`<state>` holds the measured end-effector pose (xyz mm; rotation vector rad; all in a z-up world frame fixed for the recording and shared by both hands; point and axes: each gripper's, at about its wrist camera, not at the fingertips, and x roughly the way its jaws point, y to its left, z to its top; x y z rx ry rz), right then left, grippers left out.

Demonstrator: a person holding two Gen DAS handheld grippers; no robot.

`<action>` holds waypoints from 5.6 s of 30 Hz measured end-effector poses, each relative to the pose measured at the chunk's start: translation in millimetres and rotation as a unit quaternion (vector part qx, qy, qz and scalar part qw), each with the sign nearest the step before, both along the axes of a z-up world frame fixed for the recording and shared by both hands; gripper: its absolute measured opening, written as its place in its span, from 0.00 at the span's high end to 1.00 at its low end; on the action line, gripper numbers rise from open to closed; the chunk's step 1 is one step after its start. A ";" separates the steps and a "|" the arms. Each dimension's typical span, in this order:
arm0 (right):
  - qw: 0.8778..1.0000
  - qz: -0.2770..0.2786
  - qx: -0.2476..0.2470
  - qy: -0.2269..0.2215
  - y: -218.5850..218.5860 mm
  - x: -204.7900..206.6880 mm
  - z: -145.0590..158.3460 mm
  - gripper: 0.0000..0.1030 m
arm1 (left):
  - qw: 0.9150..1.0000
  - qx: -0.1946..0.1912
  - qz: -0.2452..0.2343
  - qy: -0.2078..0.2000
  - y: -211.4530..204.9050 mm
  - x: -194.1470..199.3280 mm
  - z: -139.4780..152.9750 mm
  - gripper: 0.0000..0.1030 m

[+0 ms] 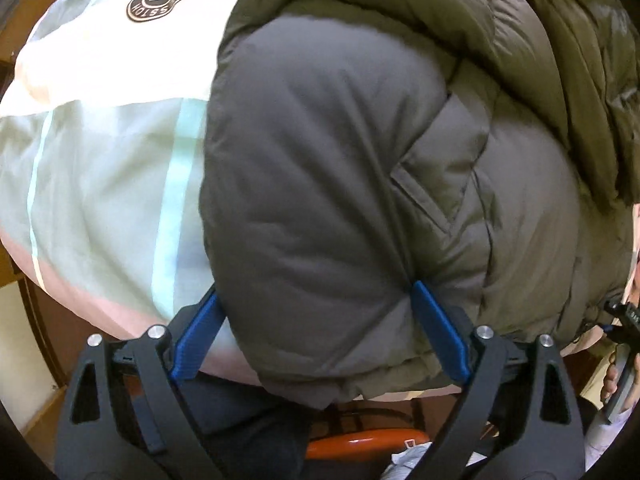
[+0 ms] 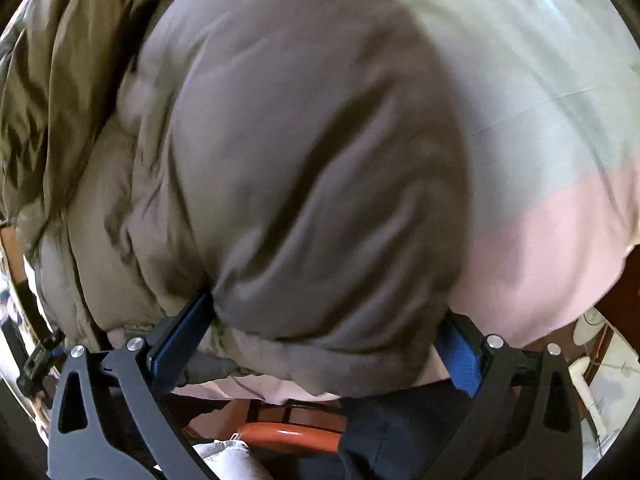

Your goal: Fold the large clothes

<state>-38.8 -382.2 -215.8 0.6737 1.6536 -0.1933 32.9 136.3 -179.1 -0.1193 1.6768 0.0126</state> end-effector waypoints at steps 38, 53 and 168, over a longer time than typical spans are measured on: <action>0.890 -0.230 0.080 -0.386 -80.6 277.7 72.6 0.68 | 0.898 -0.276 0.296 -0.172 42.8 268.3 24.5 0.87; 0.909 0.194 -0.057 -0.364 161.0 241.4 164.3 0.03 | 0.889 -0.178 0.240 -0.347 26.4 212.9 138.4 0.27; 0.899 -0.141 -0.266 -0.318 -28.2 277.5 103.2 0.12 | 0.903 0.100 0.348 -0.233 74.2 218.1 77.0 0.22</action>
